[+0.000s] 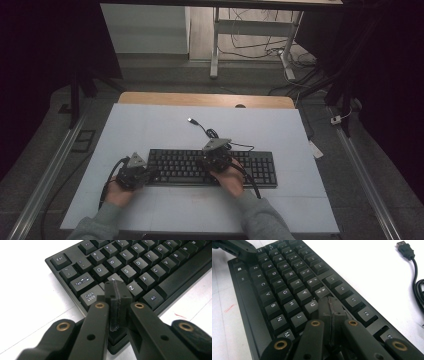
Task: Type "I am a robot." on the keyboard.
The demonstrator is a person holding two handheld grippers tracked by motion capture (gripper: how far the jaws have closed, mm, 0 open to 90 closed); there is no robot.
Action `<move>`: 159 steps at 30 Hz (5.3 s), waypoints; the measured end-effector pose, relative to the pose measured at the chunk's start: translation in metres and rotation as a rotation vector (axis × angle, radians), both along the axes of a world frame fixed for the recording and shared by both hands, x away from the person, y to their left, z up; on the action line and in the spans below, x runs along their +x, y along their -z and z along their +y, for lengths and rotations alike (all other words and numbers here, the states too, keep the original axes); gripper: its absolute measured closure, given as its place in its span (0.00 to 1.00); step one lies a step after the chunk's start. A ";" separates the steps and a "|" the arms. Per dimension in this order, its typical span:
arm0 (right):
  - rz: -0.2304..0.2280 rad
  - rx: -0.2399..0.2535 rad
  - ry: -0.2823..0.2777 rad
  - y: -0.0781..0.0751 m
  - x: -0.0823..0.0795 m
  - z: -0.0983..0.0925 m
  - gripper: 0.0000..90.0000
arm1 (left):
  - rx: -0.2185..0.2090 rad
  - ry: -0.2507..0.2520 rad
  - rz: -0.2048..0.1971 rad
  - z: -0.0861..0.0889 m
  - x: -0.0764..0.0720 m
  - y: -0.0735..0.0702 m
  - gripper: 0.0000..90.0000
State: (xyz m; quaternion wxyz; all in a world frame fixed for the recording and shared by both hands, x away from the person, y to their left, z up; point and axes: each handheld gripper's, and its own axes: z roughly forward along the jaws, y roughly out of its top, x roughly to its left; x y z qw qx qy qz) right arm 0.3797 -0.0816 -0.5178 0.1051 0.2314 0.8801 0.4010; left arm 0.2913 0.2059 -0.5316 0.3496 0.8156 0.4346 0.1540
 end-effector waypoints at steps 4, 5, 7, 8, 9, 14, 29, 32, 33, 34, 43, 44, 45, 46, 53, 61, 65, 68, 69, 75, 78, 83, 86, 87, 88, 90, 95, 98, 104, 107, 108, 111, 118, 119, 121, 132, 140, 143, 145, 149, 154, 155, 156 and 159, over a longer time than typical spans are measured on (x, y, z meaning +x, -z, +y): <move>-0.004 -0.021 -0.009 0.002 0.000 0.002 1.00 | -0.003 -0.001 -0.001 0.000 0.000 0.000 0.99; -0.003 -0.018 -0.006 0.002 0.000 0.002 1.00 | -0.004 -0.002 -0.001 0.000 0.000 0.000 0.99; -0.005 -0.023 -0.005 0.002 0.000 0.002 1.00 | -0.004 -0.002 -0.001 0.000 0.000 0.000 0.99; -0.008 -0.018 -0.008 0.002 -0.001 0.003 1.00 | -0.003 -0.001 0.000 0.000 0.000 0.000 0.99; -0.008 -0.018 -0.008 0.002 -0.001 0.003 1.00 | -0.002 -0.001 -0.002 0.000 0.000 0.000 0.99; -0.023 0.020 -0.010 -0.005 -0.004 0.000 1.00 | -0.006 -0.002 -0.022 0.000 -0.001 -0.002 0.99; -0.035 0.066 0.010 -0.020 -0.008 -0.027 1.00 | -0.082 -0.029 -0.057 0.006 -0.006 -0.010 0.91; -0.040 0.077 0.024 -0.023 -0.012 -0.041 0.89 | -0.090 -0.048 -0.068 0.008 -0.006 -0.010 0.76; -0.042 0.078 0.030 -0.024 -0.013 -0.046 0.85 | -0.095 -0.055 -0.070 0.008 -0.006 -0.010 0.73; -0.043 0.084 0.035 -0.025 -0.014 -0.050 0.81 | -0.100 -0.061 -0.069 0.009 -0.006 -0.010 0.70; -0.074 0.091 0.080 -0.029 -0.023 -0.090 0.62 | -0.105 -0.082 -0.056 0.012 -0.005 -0.009 0.57; -0.073 0.096 0.089 -0.029 -0.024 -0.096 0.61 | -0.105 -0.083 -0.056 0.012 -0.005 -0.009 0.56; -0.068 0.104 0.104 -0.029 -0.025 -0.105 0.59 | -0.106 -0.085 -0.056 0.012 -0.005 -0.009 0.54; -0.071 0.104 0.113 -0.029 -0.026 -0.110 0.58 | -0.106 -0.086 -0.055 0.012 -0.005 -0.009 0.54; -0.072 0.115 0.124 -0.028 -0.033 -0.127 0.57 | -0.099 -0.088 -0.049 0.012 -0.004 -0.008 0.51; -0.077 0.100 0.114 -0.027 -0.033 -0.126 0.56 | -0.121 -0.084 -0.045 0.012 -0.004 -0.009 0.49; -0.075 0.092 0.114 -0.026 -0.032 -0.125 0.56 | -0.129 -0.078 -0.044 0.012 -0.004 -0.009 0.48; -0.076 0.096 0.117 -0.026 -0.032 -0.125 0.56 | -0.135 -0.063 -0.042 0.009 -0.005 -0.012 0.48; -0.076 0.095 0.118 -0.026 -0.032 -0.125 0.56 | -0.138 -0.052 -0.043 0.008 -0.005 -0.012 0.48; -0.080 0.086 0.122 -0.026 -0.031 -0.126 0.56 | -0.147 0.004 -0.054 -0.002 -0.007 -0.018 0.46; -0.080 0.082 0.125 -0.026 -0.031 -0.126 0.56 | -0.148 0.033 -0.056 -0.007 -0.007 -0.020 0.46; -0.075 0.077 0.127 -0.025 -0.030 -0.126 0.56 | -0.136 0.073 -0.058 -0.014 -0.007 -0.022 0.48; -0.074 0.078 0.126 -0.025 -0.030 -0.125 0.56 | -0.131 0.088 -0.055 -0.018 -0.007 -0.023 0.52; -0.073 0.079 0.127 -0.025 -0.030 -0.126 0.56 | -0.127 0.095 -0.053 -0.020 -0.006 -0.023 0.55; -0.073 0.079 0.127 -0.025 -0.030 -0.126 0.56 | -0.125 0.100 -0.051 -0.022 -0.006 -0.023 0.55; -0.070 0.081 0.127 -0.024 -0.029 -0.126 0.56 | -0.120 0.116 -0.046 -0.025 -0.005 -0.023 0.59; -0.068 0.076 0.127 -0.024 -0.029 -0.125 0.56 | -0.105 0.150 -0.040 -0.034 -0.003 -0.023 0.75; -0.067 0.077 0.126 -0.024 -0.029 -0.125 0.56 | -0.097 0.164 -0.030 -0.039 -0.001 -0.022 0.86; -0.067 0.075 0.125 -0.023 -0.029 -0.125 0.56 | -0.077 0.196 -0.016 -0.050 0.001 -0.018 0.99; -0.064 0.073 0.126 -0.023 -0.029 -0.125 0.56 | -0.060 0.217 -0.009 -0.057 0.001 -0.015 0.99; -0.064 0.069 0.127 -0.023 -0.029 -0.125 0.56 | -0.054 0.222 -0.008 -0.059 0.001 -0.015 0.99; -0.063 0.068 0.126 -0.022 -0.028 -0.125 0.56 | -0.034 0.234 -0.006 -0.064 0.001 -0.012 0.99; -0.062 0.068 0.126 -0.022 -0.028 -0.125 0.56 | -0.010 0.237 0.001 -0.069 0.001 -0.007 0.99; -0.062 0.068 0.127 -0.022 -0.028 -0.125 0.56 | -0.009 0.237 0.000 -0.069 0.002 -0.007 0.99; -0.062 0.068 0.127 -0.022 -0.028 -0.125 0.56 | -0.012 0.232 -0.002 -0.069 0.002 -0.007 0.99; -0.062 0.065 0.128 -0.022 -0.028 -0.125 0.56 | -0.001 0.224 -0.011 -0.070 0.001 -0.004 0.99; -0.061 0.066 0.132 -0.022 -0.027 -0.126 0.56 | -0.110 0.166 -0.059 -0.054 -0.001 -0.017 0.99; -0.062 0.064 0.131 -0.022 -0.027 -0.126 0.56 | -0.131 0.151 -0.058 -0.046 0.000 -0.018 0.97; -0.062 0.066 0.131 -0.022 -0.027 -0.126 0.56 | -0.148 0.136 -0.057 -0.041 0.001 -0.019 0.91; -0.059 0.067 0.133 -0.021 -0.028 -0.126 0.55 | -0.150 0.099 -0.056 -0.033 0.002 -0.019 0.75; -0.057 0.069 0.138 -0.022 -0.029 -0.129 0.55 | -0.150 0.057 -0.054 -0.024 0.002 -0.020 0.62; -0.057 0.072 0.139 -0.022 -0.029 -0.130 0.55 | -0.150 0.050 -0.051 -0.022 0.003 -0.019 0.60; -0.056 0.076 0.141 -0.022 -0.030 -0.131 0.54 | -0.149 0.042 -0.051 -0.021 0.003 -0.019 0.59; -0.055 0.087 0.148 -0.022 -0.031 -0.133 0.54 | -0.152 0.024 -0.049 -0.017 0.003 -0.019 0.55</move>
